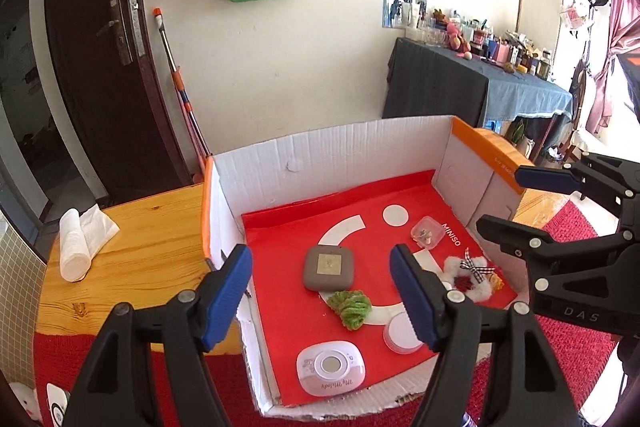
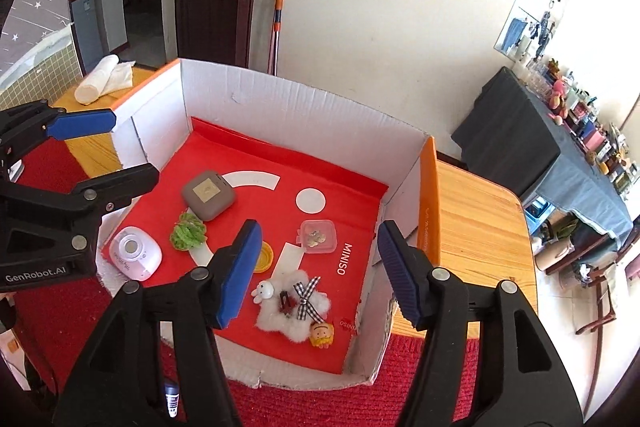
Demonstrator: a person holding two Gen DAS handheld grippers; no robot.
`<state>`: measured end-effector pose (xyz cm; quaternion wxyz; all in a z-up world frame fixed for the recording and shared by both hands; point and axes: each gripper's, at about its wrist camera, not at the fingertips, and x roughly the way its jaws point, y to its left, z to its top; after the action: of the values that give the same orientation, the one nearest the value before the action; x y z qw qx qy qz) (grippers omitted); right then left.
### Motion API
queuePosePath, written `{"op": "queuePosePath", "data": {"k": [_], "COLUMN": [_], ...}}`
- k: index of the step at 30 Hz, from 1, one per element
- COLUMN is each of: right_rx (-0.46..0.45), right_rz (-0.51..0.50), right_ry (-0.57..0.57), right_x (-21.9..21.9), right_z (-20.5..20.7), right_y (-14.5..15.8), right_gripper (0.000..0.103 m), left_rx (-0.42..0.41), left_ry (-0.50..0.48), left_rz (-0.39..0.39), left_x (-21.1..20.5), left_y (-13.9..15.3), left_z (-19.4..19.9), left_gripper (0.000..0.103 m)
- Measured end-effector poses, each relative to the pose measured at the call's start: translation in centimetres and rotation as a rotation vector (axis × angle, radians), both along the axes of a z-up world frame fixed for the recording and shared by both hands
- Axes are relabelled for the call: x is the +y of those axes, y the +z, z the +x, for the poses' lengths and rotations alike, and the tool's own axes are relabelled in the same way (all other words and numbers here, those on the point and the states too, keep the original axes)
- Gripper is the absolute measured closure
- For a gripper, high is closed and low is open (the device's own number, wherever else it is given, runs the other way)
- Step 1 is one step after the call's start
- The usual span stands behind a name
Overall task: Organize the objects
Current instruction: 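Withdraw both grippers from the box back over the cloth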
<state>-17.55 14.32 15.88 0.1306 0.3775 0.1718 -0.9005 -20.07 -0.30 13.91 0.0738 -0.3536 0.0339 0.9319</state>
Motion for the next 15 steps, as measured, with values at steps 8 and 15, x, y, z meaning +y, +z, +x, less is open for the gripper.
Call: {"op": "queuePosePath", "data": {"k": [8,15], "right_rx": [0.105,0.165], "right_rz": [-0.09,-0.15], "right_ry": [0.008,0.024], "right_x": [1.5,2.0], "right_z": [6.0,10.8], "right_y": [2.4,4.0], "right_gripper": [0.036,0.034], "left_rx": [0.094,0.121], "left_ry": [0.012,0.009], "left_rz": [0.041,0.062], "left_x": [-0.2,0.0], "left_y": [2.1,3.2], "left_z": [6.1,10.1], "left_gripper": [0.024,0.023]}}
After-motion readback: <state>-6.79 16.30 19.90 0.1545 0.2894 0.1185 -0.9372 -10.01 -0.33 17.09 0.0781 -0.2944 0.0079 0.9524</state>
